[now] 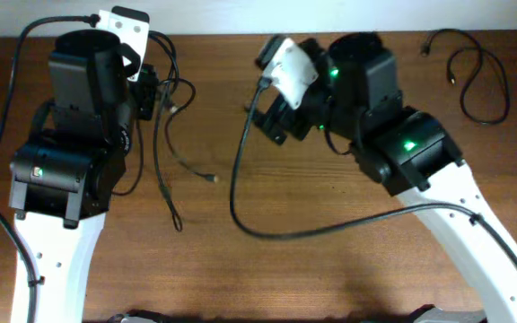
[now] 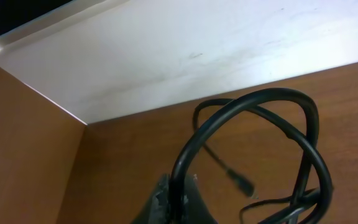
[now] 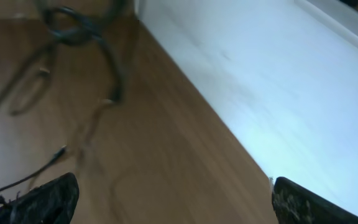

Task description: Untangle cables

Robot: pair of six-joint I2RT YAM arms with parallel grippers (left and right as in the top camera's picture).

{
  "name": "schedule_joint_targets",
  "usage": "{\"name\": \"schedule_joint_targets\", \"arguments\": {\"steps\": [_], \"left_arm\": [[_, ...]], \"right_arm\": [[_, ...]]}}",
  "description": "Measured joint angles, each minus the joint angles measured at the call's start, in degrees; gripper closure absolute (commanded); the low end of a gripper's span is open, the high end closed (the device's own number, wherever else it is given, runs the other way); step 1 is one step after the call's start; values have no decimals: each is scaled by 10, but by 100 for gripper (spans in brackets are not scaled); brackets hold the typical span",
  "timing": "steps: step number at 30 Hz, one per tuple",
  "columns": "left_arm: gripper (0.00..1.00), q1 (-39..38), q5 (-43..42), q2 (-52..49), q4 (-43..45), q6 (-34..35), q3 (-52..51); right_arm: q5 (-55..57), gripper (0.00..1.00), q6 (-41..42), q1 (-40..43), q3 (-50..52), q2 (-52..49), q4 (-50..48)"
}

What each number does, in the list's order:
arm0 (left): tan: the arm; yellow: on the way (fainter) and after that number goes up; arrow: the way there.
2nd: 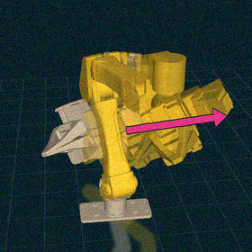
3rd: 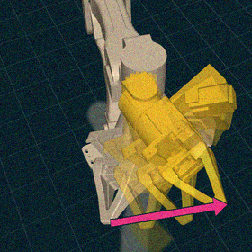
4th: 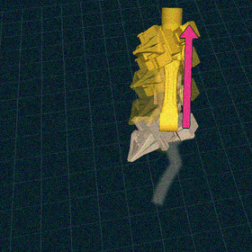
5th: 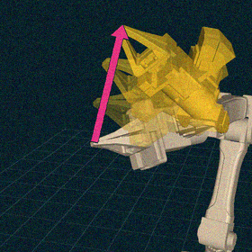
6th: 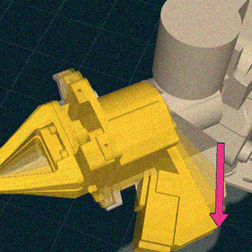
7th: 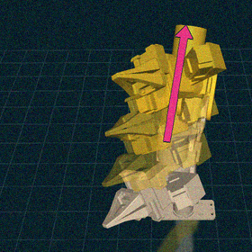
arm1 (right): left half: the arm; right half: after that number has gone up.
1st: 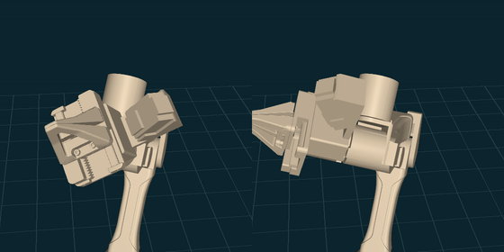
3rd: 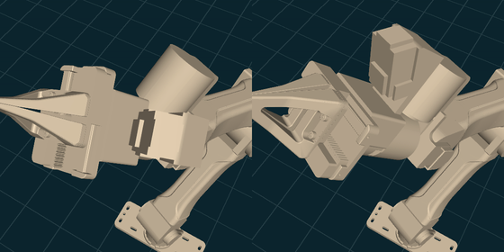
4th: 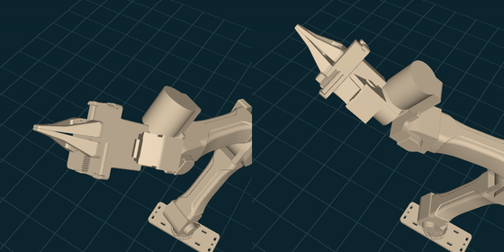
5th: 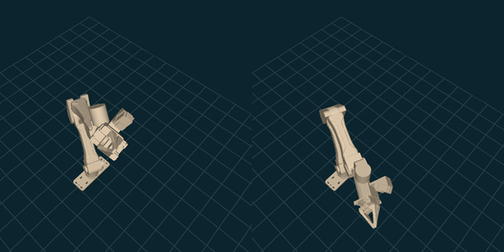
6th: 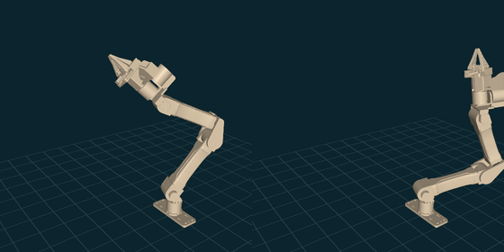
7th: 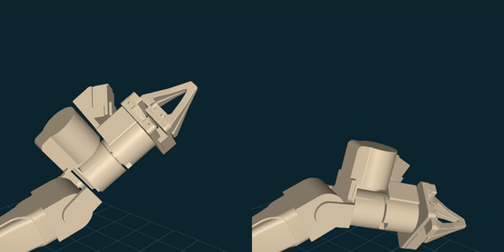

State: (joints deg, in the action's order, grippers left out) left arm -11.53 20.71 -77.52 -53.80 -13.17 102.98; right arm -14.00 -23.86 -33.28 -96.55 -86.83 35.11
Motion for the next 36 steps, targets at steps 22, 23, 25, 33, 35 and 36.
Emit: {"name": "schedule_joint_targets", "arguments": {"steps": [22, 23, 25, 33, 35, 36], "left_arm": [[100, 0, 8, 6, -40, 0, 43], [100, 0, 8, 6, -41, 0, 43], [100, 0, 8, 6, -41, 0, 43], [100, 0, 8, 6, -42, 0, 43], [100, 0, 8, 6, -43, 0, 43], [100, 0, 8, 6, -43, 0, 43]], "right_arm": [[-4, 1, -52, -62, -12, -36, 5], [-4, 1, -60, -62, -12, -47, 8], [-4, 0, -71, -62, -12, -68, 10], [-13, 0, -134, -62, -14, -101, 10], [-15, 1, -140, -62, -23, -102, 11], [-15, 1, -141, -62, -33, -103, 10]]}}
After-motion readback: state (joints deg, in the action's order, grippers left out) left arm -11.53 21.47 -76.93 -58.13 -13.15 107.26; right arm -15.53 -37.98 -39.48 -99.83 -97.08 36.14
